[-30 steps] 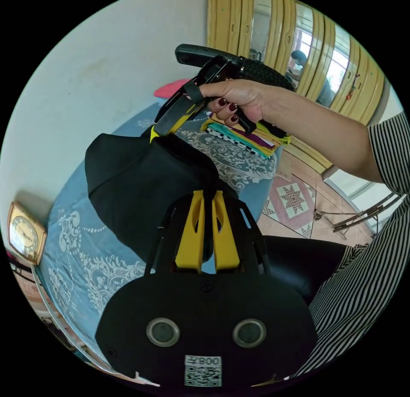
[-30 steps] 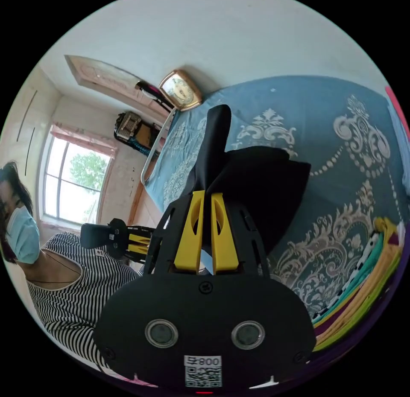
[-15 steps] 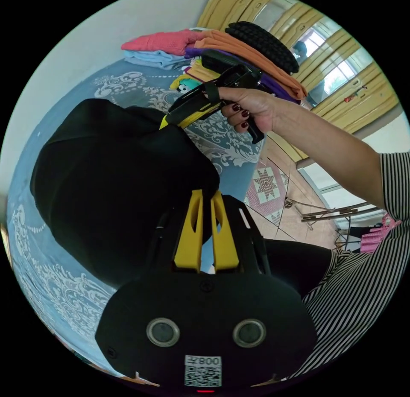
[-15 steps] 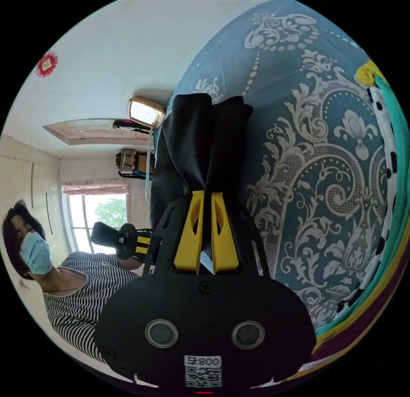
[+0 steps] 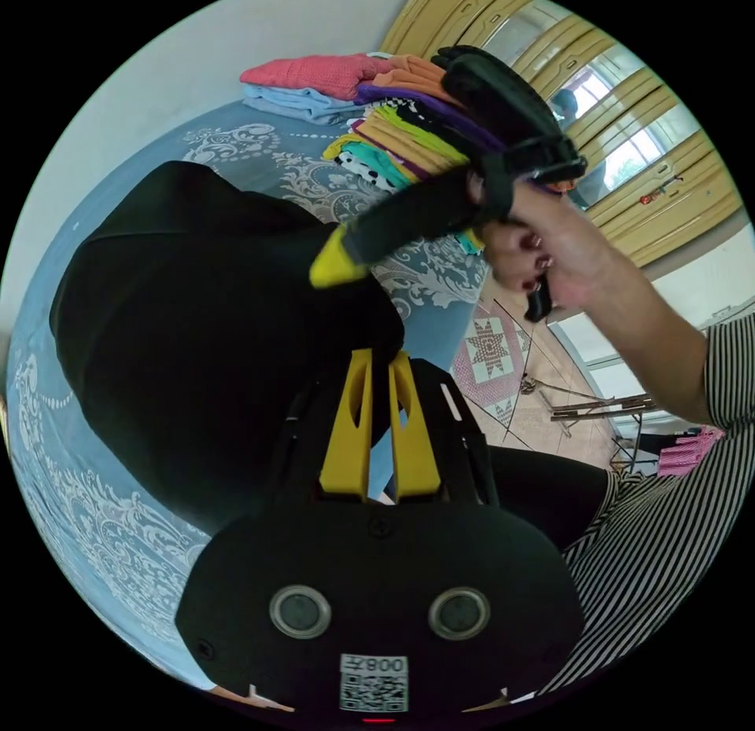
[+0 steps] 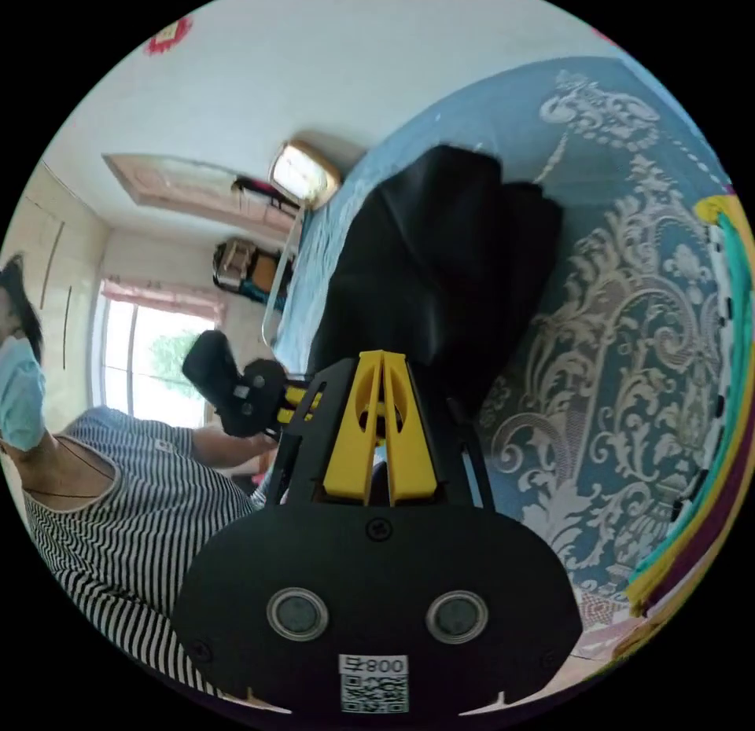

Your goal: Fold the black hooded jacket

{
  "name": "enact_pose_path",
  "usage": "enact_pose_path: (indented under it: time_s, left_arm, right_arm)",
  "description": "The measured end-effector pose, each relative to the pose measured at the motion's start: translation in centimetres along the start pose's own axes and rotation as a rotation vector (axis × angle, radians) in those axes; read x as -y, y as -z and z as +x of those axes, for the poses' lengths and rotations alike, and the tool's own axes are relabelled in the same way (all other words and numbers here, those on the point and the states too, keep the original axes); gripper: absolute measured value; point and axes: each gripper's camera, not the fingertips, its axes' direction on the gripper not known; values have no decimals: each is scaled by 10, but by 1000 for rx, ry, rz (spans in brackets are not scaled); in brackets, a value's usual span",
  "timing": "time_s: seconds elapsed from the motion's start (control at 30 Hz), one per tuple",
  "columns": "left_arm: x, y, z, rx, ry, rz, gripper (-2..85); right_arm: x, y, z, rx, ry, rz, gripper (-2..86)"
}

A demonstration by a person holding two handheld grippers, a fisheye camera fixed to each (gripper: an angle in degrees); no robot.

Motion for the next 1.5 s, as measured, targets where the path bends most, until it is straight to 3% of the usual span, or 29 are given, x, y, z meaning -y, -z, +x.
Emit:
enact_pose_path:
  time_s: [0.13,0.27,0.43,0.63,0.8,0.97,1.03,1.27,1.5]
  left_arm:
    - [-28,37,-10,5,-16,92,14]
    - [-76,76,-60,38,180,222,4]
    - [-107,49,-122,-37,325,111,2]
    - [-131,81,-139,25,273,145,2]
    - [-188,137,-174,-11,402,315,3]
    - [-245,167,-215,-5,538,311,9]
    - [-266,171,-235,-56,619,289,16]
    - [-337,164,-311,-525,834,372,112]
    - [-378,170,-354,-673,876,396,147]
  right_arm:
    - [-16,-18,2,46,-27,31,0]
    - [-33,-27,-13,-64,-11,-25,0]
    - [-40,-62,-25,-138,-10,-81,0]
    - [-50,-80,-63,-248,19,-68,0]
    - [-51,-99,-83,-322,40,-45,0]
    - [-48,-116,-92,-377,76,-78,1]
    - [-53,-118,-88,-340,54,-65,1]
    - [-116,-86,-79,-201,-21,103,19]
    - [-187,-88,-41,-41,-157,181,89]
